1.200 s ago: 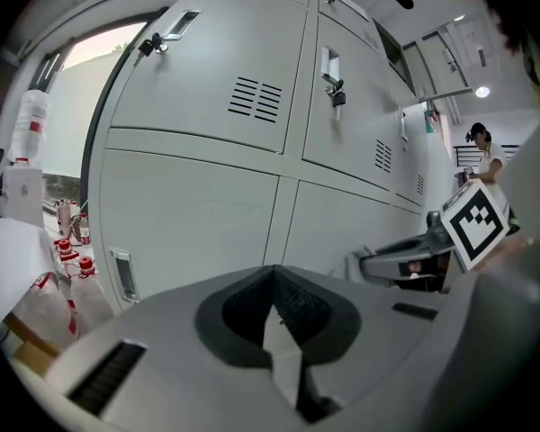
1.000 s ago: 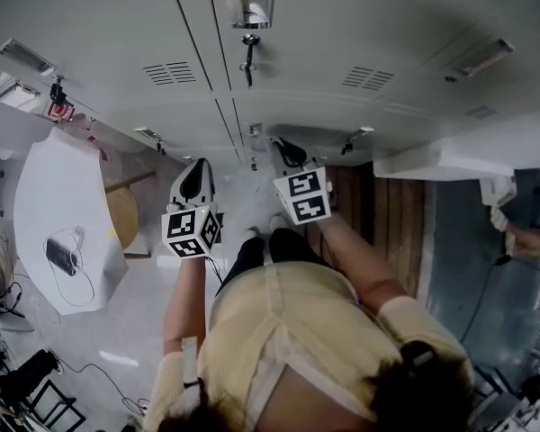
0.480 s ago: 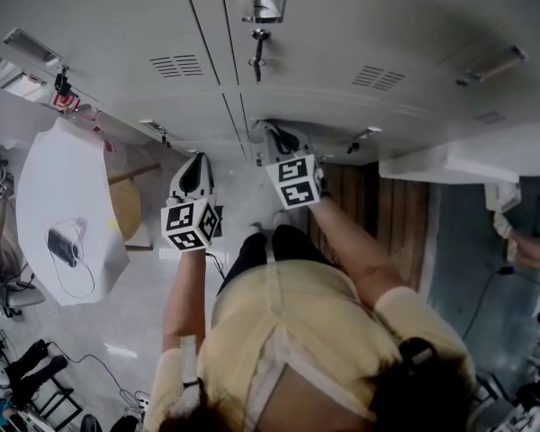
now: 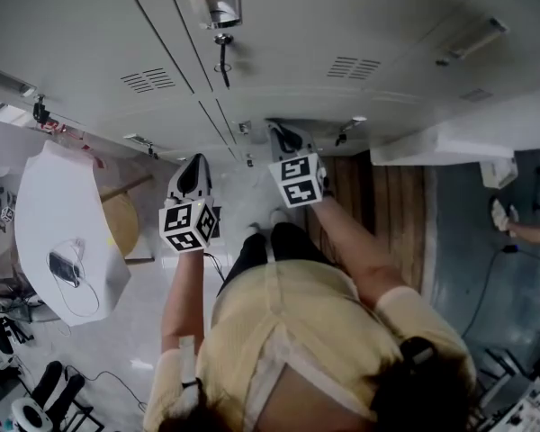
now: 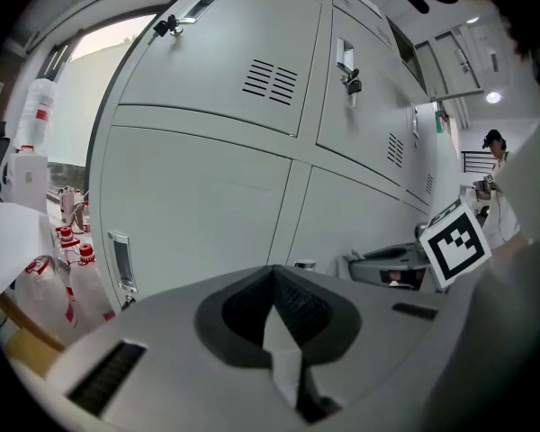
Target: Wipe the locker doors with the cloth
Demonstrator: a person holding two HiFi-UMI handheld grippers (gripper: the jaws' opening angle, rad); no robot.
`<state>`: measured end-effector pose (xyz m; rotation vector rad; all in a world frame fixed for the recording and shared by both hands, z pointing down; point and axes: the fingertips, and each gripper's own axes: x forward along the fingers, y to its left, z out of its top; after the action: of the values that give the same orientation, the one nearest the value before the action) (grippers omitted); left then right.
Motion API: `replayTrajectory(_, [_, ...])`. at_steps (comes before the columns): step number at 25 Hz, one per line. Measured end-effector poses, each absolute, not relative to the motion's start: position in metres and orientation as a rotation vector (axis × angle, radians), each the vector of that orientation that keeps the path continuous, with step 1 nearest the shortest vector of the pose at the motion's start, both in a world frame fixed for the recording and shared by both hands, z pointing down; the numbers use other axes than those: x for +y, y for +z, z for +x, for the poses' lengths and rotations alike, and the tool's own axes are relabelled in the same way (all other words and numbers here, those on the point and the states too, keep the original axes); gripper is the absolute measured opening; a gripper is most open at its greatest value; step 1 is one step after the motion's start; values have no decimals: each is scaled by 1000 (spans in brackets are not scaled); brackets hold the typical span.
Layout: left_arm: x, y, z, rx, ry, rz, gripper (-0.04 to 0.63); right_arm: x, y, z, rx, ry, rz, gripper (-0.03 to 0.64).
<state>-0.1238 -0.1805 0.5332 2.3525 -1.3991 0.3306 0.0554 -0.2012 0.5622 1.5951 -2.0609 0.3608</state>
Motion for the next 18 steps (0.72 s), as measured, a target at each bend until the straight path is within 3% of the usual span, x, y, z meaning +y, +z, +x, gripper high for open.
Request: replayTrajectory(18, [-194,539,-54,-1174,382,2481,2,-180,567,148,-1856,433,1823,14])
